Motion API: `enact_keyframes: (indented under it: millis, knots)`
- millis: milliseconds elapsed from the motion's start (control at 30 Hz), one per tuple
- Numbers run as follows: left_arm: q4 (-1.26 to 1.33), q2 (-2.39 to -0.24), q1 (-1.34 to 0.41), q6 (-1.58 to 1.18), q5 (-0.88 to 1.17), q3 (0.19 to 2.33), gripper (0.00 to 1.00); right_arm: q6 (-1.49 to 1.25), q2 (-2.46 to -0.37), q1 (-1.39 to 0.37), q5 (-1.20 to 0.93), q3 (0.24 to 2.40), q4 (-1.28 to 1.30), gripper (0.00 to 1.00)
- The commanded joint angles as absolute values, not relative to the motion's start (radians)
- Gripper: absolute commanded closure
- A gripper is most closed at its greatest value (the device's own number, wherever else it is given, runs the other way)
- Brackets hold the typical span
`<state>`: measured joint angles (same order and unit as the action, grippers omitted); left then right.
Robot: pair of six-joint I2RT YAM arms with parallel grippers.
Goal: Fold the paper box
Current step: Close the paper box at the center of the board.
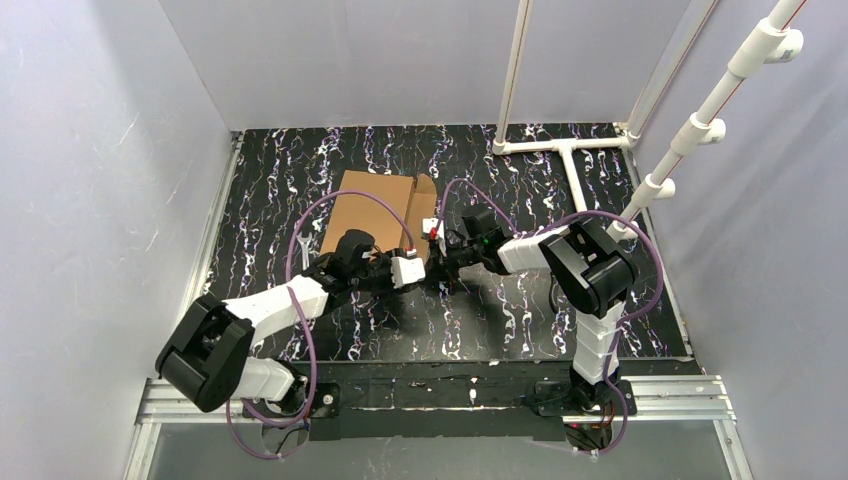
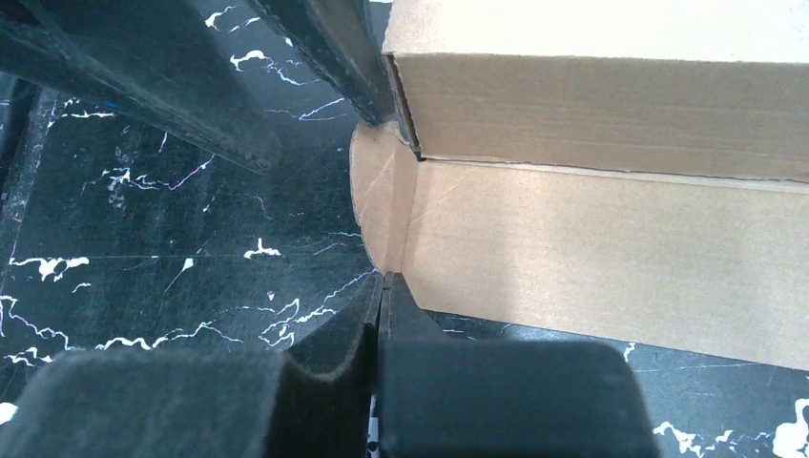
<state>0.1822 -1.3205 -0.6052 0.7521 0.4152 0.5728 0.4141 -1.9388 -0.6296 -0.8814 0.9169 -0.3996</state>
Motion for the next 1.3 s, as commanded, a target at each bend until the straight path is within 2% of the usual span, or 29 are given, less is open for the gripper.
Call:
enact_keyframes:
  millis: [0, 233, 333, 567, 667, 833, 1000, 1267]
  knots:
    - [0.194, -1.341, -0.61, 0.776, 0.43, 0.619, 0.58, 0.397, -1.975, -0.62, -0.876, 0.932, -0.365, 0.94]
    - [0.195, -1.379, -0.611, 0.78, 0.437, 0.642, 0.63, 0.399, -1.978, -0.62, -0.878, 0.931, -0.365, 0.94]
    - [0.195, -1.393, -0.611, 0.781, 0.438, 0.646, 0.68, 0.397, -1.979, -0.617, -0.878, 0.933, -0.366, 0.94]
    - [0.194, -1.414, -0.612, 0.771, 0.425, 0.655, 0.99, 0.392, -1.977, -0.615, -0.885, 0.933, -0.367, 0.91]
    - [0.193, -1.416, -0.612, 0.755, 0.427, 0.658, 1.0, 0.378, -1.97, -0.614, -0.904, 0.924, -0.397, 0.85]
    - [0.193, -1.414, -0.611, 0.723, 0.431, 0.665, 1.0, 0.35, -1.942, -0.602, -0.916, 0.874, -0.504, 0.65]
    - [0.193, -1.422, -0.611, 0.701, 0.441, 0.668, 1.0, 0.332, -1.921, -0.6, -0.913, 0.832, -0.629, 0.54]
    - [0.195, -1.422, -0.611, 0.682, 0.44, 0.675, 1.0, 0.302, -1.911, -0.602, -0.871, 0.761, -0.88, 0.5]
